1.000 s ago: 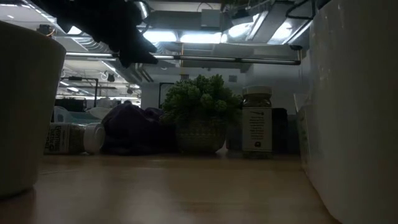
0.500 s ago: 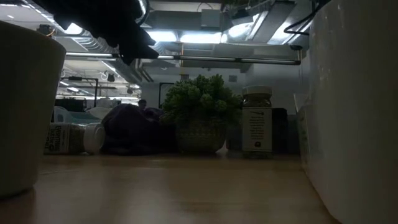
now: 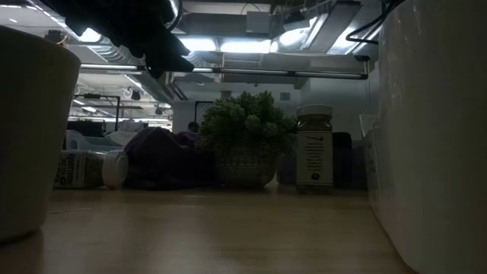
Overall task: Sort spices by type
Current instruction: Put the top red seasoning can into the orange bin, then put the red seasoning can into the orange bin
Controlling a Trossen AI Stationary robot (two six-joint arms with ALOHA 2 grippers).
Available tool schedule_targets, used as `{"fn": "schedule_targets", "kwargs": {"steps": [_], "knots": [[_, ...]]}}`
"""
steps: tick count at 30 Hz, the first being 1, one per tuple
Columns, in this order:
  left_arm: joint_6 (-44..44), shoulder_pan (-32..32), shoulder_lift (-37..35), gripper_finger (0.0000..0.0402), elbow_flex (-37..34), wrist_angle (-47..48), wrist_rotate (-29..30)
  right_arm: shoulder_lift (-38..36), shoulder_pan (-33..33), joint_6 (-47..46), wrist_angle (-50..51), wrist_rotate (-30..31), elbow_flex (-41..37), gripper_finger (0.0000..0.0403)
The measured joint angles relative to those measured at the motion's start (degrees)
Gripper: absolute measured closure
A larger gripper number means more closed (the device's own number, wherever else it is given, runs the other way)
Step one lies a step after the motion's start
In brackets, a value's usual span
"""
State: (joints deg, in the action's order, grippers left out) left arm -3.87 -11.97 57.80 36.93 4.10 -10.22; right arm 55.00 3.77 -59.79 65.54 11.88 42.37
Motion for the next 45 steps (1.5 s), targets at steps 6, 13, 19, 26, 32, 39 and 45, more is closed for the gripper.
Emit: {"fn": "schedule_targets", "kwargs": {"steps": [6,13,19,26,32,39,45], "knots": [[0.01,0.0,0.0,0.0202,0.0,0.02,0.0,0.0,0.0,0.02,0.0,-0.49,0.0,0.0135],[2.2,0.0,0.0,0.0202,0.02,0.02,0.07,0.0,0.0,0.05,0.01,-2.47,0.0,0.0079],[2.5,0.0,0.0,0.0202,0.02,0.0,0.04,-0.08,-0.02,0.59,0.04,-9.14,0.02,0.0074],[2.43,0.0,0.0,0.0202,0.02,0.02,0.04,-0.17,-0.02,1.81,0.74,-4.88,4.04,0.0077],[2.39,0.0,0.0,0.0202,0.02,0.02,0.04,-0.21,-1.09,1.57,0.51,-3.97,9.11,0.0077],[2.39,0.0,0.02,0.0202,0.02,0.07,0.02,0.32,-12.14,-6.13,-3.05,-5.4,9.51,0.0077],[2.21,0.0,0.04,0.0202,0.02,0.28,0.02,1.72,-25.92,-17.36,-7.51,-3.4,9.51,0.0077]]}}
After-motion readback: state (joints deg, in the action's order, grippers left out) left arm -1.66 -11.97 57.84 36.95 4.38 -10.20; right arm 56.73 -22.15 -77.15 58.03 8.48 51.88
